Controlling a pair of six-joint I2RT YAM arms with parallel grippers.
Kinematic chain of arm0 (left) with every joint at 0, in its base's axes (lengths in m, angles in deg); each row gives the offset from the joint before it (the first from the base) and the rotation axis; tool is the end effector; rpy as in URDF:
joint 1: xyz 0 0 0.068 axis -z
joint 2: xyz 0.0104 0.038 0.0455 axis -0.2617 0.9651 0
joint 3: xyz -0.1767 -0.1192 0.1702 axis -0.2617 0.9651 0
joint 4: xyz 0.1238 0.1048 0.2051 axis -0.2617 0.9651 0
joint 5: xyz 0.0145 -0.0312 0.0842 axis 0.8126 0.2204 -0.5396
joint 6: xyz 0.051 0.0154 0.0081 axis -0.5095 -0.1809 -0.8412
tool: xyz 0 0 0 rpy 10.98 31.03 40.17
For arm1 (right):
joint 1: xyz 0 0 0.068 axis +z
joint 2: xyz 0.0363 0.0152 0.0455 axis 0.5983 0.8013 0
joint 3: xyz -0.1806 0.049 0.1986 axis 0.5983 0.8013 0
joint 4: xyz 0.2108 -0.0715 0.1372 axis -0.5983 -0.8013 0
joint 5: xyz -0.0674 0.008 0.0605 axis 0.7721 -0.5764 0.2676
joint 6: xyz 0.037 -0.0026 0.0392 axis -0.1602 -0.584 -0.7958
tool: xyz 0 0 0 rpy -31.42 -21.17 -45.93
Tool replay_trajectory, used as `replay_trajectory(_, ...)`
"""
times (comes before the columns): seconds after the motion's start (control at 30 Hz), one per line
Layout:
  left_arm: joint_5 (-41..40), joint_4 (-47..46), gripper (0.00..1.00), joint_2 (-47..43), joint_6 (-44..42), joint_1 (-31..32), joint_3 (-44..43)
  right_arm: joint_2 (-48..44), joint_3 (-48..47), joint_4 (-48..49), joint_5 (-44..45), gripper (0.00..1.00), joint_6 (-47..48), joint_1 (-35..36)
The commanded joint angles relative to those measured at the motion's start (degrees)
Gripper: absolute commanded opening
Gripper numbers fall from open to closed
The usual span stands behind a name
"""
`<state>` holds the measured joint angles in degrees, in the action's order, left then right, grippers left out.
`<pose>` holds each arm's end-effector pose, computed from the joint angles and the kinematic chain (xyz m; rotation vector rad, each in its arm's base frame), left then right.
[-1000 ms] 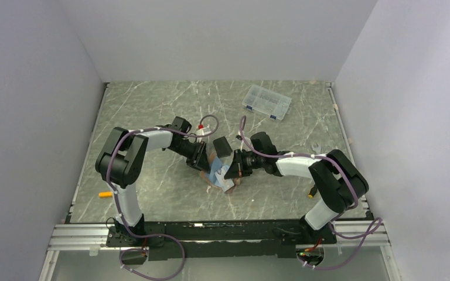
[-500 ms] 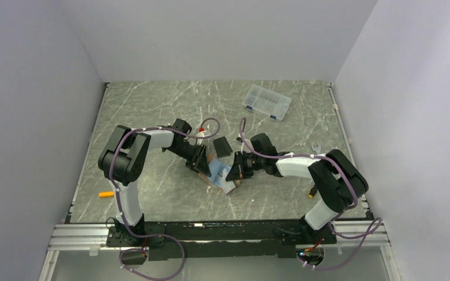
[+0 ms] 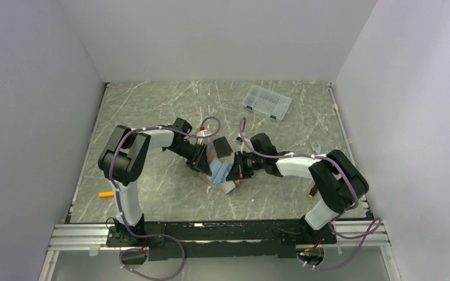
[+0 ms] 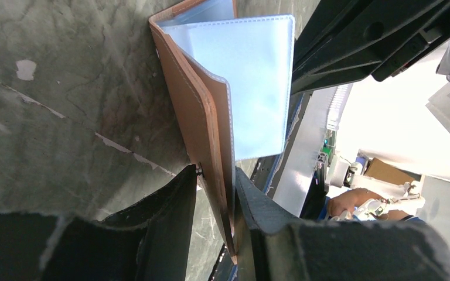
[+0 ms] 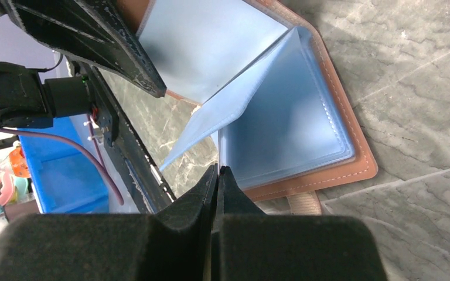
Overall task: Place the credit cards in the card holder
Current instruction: Open the card holder at the center of the board.
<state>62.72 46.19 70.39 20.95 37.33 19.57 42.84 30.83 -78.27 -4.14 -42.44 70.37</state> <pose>0.2992 -0.1552 0.1240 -0.6722 -2.6011 1.5813 0.2282 0.1784 0.1390 -0.3902 2.5442 1.2999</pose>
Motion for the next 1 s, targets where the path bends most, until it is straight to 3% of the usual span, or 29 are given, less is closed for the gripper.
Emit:
replay_trajectory(0.0,1.51,-0.29,0.34,-0.66,-1.35,0.18,-1.77,-3.41,-2.44,0.44,0.0,0.0,0.76,0.3)
replay_trajectory(0.3,3.07,0.12,0.29,0.13,-0.93,-1.62,-2.36,-4.03,-3.05,-0.54,0.31,0.0,1.12,0.3)
replay_trajectory(0.97,5.18,-2.49,0.31,1.08,3.27,-2.71,-1.55,-3.79,-4.47,-0.7,0.47,0.0,1.52,1.11)
